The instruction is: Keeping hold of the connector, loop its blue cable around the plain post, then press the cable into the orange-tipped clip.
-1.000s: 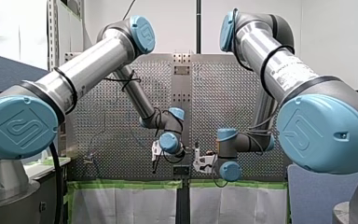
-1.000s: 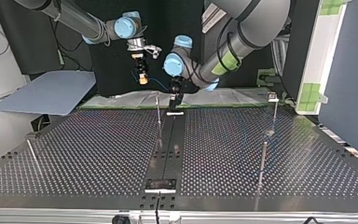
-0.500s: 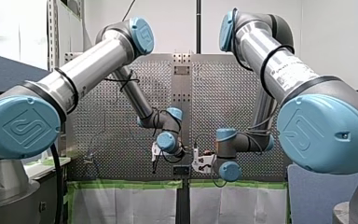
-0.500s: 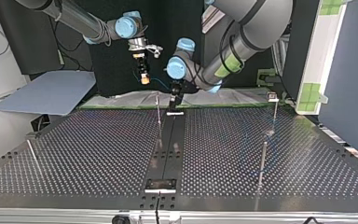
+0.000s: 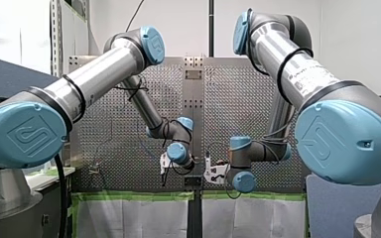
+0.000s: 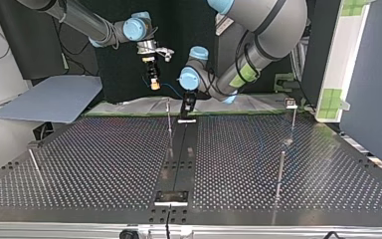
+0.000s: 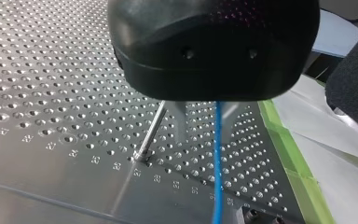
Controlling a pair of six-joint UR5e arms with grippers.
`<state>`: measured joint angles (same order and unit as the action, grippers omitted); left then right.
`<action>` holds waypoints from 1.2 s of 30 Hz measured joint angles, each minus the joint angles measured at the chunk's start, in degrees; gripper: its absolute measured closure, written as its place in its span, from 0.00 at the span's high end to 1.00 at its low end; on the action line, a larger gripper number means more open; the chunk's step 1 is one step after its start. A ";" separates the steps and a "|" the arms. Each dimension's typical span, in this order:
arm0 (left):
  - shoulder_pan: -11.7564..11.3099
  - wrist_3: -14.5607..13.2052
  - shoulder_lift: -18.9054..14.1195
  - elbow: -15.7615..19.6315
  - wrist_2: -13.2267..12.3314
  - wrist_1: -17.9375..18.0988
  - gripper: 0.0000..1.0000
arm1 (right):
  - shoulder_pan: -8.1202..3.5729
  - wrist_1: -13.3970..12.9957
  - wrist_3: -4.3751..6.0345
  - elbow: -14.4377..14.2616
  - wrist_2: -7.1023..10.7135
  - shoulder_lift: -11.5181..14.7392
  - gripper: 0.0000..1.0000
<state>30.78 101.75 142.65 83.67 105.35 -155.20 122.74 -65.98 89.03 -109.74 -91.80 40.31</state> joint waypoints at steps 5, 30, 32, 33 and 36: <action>-0.17 0.63 0.01 -0.01 -0.06 0.34 0.00 | -0.19 0.29 -0.05 0.00 -0.34 0.00 0.00; 2.54 -0.58 -0.25 4.62 4.25 6.78 0.00 | -1.71 1.06 -0.06 0.36 -3.41 -0.01 0.00; 2.83 -0.35 -0.25 4.62 4.87 7.74 0.00 | -1.92 1.09 -0.06 0.43 -3.81 -0.03 0.00; 2.90 -0.24 -0.25 4.62 5.01 8.17 0.00 | -2.02 1.10 -0.07 0.48 -3.96 -0.04 0.00; 3.06 0.05 -0.25 4.63 5.22 9.51 0.00 | -2.40 1.13 -0.07 0.62 -4.32 -0.07 0.00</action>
<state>33.84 101.80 142.41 88.30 110.57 -145.69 120.35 -64.85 88.96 -109.12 -96.12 40.24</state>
